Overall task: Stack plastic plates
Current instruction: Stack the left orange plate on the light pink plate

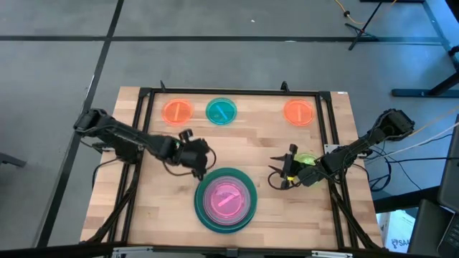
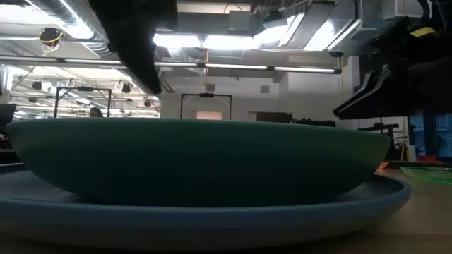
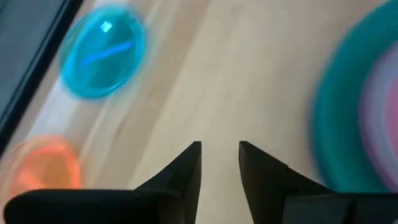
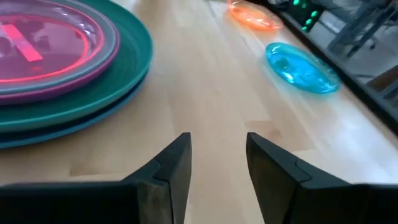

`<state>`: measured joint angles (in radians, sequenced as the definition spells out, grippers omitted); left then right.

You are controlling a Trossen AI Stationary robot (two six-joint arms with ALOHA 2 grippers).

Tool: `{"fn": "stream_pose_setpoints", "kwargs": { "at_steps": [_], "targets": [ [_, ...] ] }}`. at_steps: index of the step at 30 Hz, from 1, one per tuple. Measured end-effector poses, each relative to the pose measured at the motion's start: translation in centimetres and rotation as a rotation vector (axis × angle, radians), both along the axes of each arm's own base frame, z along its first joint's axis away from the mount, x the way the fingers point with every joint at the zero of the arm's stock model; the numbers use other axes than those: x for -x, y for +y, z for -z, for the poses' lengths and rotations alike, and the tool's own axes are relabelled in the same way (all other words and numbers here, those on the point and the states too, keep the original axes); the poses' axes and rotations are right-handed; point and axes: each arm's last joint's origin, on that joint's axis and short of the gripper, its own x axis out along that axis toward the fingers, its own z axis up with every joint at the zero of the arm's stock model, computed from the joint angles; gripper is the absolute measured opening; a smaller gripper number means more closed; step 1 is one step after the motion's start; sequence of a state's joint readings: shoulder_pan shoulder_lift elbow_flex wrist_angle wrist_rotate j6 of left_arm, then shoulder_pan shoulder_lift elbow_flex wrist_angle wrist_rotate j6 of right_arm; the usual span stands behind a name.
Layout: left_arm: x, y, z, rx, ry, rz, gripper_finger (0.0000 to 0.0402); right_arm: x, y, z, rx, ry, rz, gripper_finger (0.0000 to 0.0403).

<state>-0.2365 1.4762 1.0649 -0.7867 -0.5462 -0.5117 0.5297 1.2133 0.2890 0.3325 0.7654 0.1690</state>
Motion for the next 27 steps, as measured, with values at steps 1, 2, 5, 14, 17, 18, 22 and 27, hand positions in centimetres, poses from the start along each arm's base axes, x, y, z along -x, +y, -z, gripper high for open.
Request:
{"fn": "stream_pose_setpoints", "kwargs": {
  "at_steps": [1, 2, 5, 14, 17, 18, 22, 27],
  "targets": [
    [0.0, 0.7, 0.2, -0.011, 0.026, -0.029, 0.0101, 0.0, 0.0, 0.0, 0.013, 0.002, -0.001, 0.0144],
    [0.2, 1.3, 0.4, -0.022, 0.047, -0.055, 0.0101, 0.0, 0.0, 0.0, 0.019, 0.002, 0.0, 0.0144],
    [0.5, 3.4, 1.2, -0.036, 0.086, -0.122, 0.0101, 0.0, 0.0, 0.0, 0.019, 0.005, -0.006, 0.0144],
    [3.6, 8.5, 6.0, 0.006, 0.287, -0.268, 0.0101, 0.0, 0.3, 0.1, -0.037, 0.034, -0.099, 0.0144],
    [4.7, 10.0, 7.2, 0.0, 0.336, -0.308, 0.0101, 0.0, 0.5, 0.2, -0.069, 0.052, -0.155, 0.0144],
    [4.9, 10.5, 7.6, -0.003, 0.341, -0.312, 0.0101, 0.0, 0.5, 0.2, -0.081, 0.059, -0.175, 0.0144],
    [5.5, 12.6, 8.5, -0.029, 0.33, -0.337, 0.0101, 0.0, 0.8, 0.3, -0.121, 0.082, -0.246, 0.0144],
    [6.2, 14.4, 8.9, -0.074, 0.33, -0.389, 0.0101, 0.0, 1.0, 0.3, -0.158, 0.103, -0.308, 0.0144]
  ]
}}
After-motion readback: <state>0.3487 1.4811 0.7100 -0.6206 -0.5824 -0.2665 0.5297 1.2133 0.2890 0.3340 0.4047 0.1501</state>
